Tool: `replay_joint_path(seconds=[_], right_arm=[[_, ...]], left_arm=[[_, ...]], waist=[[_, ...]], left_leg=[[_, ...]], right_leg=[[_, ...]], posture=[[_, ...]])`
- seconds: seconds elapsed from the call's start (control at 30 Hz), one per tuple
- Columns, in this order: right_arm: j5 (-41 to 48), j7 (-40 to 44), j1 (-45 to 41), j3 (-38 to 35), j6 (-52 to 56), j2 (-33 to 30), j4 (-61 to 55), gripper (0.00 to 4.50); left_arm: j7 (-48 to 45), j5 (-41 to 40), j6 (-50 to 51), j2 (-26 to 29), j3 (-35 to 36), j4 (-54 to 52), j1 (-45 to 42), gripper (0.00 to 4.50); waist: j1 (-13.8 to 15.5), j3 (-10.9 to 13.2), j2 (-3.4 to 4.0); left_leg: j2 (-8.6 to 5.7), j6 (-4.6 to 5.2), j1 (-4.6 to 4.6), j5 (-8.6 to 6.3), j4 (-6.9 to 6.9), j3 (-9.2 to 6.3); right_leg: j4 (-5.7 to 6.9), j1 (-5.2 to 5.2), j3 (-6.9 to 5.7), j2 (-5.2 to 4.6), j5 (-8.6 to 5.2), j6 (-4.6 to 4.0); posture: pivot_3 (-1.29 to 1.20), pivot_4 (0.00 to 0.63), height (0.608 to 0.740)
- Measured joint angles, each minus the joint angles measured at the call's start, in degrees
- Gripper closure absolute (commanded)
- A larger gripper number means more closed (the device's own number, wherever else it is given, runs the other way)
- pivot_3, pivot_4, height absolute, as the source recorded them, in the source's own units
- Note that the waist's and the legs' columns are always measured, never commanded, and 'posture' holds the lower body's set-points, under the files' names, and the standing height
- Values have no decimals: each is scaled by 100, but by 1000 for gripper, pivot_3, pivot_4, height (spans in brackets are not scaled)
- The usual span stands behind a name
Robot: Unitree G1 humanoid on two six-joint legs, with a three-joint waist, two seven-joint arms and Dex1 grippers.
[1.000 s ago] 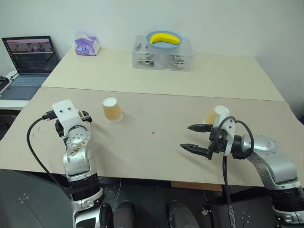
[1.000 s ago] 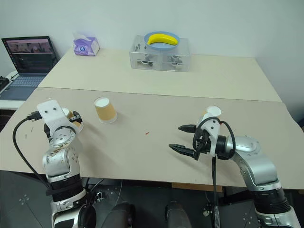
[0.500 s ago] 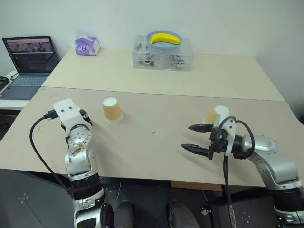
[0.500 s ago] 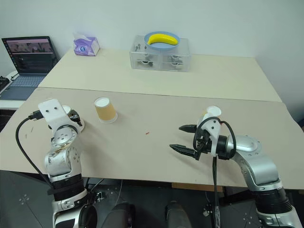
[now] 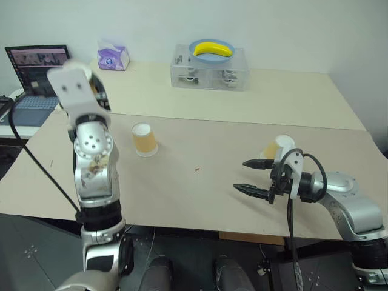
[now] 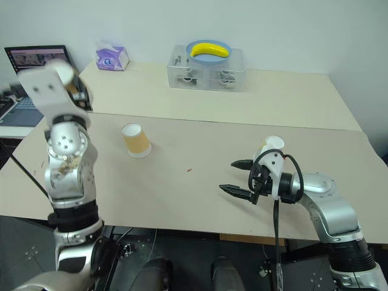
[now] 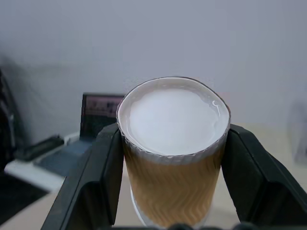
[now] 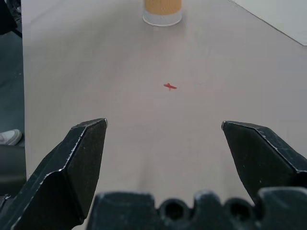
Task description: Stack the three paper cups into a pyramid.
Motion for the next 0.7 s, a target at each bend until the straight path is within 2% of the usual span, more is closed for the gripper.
replay_joint_path(seconds=[0.1, 0.23, 0.3, 0.4, 0.53, 0.7], right_arm=[[3, 19, -1, -2, 0, -3, 33, 0], [8, 34, 57, -49, -2, -44, -28, 0], [16, 32, 220, -251, -40, -77, -55, 0], [54, 39, 349, -591, -109, -140, -44, 0], [122, 40, 554, -902, -107, -255, -55, 0], [121, -57, 855, -937, -105, -271, -208, 0]], left_arm=[[-739, -463, -68, -12, -260, 168, -246, 2035], [-2112, -1627, 197, -219, -479, 615, -304, 2035], [-2884, -1944, 86, 15, -733, 620, -288, 2035], [-3715, -2499, 532, 265, -937, 616, -232, 2035], [-4506, -2663, 608, 588, -1328, 827, -122, 2035], [-5153, -2450, -63, 655, -1695, 1417, -121, 2035]], waist=[[6, 0, 1], [-21, 0, 0], [-55, 0, 1], [-54, -1, 3], [-35, -1, 2], [-30, -1, 3]], left_leg=[[-1, 0, 1, 0, 0, 0], [1, 1, -2, 1, 1, 0], [2, 1, -1, 1, -3, 0], [2, 1, 3, 1, -4, 1], [1, 1, 7, 1, -2, 1], [1, 1, 4, 1, -2, 1]], right_leg=[[3, 1, -1, 0, 0, 0], [5, -7, -1, 4, -1, 0], [3, -10, 1, 7, -1, 0], [4, -5, 2, 6, -2, 0], [6, -1, 2, 6, -2, 1], [1, -1, 2, 6, -3, 1]], posture=[[0, 150, 694], [0, 150, 694], [0, 150, 694], [0, 150, 694], [0, 150, 694], [0, 150, 694]])
